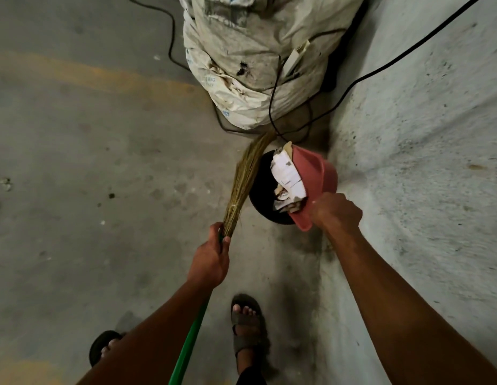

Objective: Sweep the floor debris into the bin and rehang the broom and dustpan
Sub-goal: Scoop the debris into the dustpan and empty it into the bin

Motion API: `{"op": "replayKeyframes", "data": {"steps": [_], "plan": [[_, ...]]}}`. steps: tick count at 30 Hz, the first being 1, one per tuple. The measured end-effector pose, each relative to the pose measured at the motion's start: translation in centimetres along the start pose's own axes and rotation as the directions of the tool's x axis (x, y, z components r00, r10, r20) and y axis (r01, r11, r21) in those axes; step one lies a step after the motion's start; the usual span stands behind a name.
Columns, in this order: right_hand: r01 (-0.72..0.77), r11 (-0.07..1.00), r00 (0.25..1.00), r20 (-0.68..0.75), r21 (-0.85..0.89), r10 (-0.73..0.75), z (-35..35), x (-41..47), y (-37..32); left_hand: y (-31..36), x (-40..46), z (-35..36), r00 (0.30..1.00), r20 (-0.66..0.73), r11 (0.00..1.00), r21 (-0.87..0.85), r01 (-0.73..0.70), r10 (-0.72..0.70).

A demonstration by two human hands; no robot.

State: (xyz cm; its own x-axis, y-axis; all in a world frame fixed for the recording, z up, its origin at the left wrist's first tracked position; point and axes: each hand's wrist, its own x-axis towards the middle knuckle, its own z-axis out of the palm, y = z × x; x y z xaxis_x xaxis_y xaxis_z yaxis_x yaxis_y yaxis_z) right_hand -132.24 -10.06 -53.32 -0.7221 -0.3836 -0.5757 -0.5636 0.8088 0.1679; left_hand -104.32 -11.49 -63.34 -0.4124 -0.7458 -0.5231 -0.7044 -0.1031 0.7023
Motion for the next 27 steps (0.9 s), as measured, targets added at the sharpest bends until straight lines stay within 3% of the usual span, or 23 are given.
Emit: {"op": "replayKeyframes", "data": {"steps": [5, 11, 23, 27], "plan": [[-0.002, 0.989, 0.995, -0.101, -0.150, -0.013, -1.5, -0.9, -0.4, -0.4, -0.4, -0.7, 1.000, 0.003, 1.000, 0.003, -0.006, 0.006], [-0.026, 0.986, 0.988, -0.153, -0.165, 0.000, -2.9, -1.6, -0.9, -1.0, -0.8, -1.4, 1.000, -0.010, 1.000, 0.016, -0.021, 0.021], [0.014, 1.000, 0.982, -0.186, 0.020, -0.011, 1.3, -4.0, -2.9, -3.6, -1.5, -4.5, 0.994, -0.108, 0.999, -0.049, -0.019, 0.013], [0.020, 0.994, 0.960, -0.281, 0.109, 0.012, 2.4, -5.2, -4.5, -5.9, -1.7, -6.7, 0.990, -0.136, 0.998, -0.065, 0.013, -0.022]]}}
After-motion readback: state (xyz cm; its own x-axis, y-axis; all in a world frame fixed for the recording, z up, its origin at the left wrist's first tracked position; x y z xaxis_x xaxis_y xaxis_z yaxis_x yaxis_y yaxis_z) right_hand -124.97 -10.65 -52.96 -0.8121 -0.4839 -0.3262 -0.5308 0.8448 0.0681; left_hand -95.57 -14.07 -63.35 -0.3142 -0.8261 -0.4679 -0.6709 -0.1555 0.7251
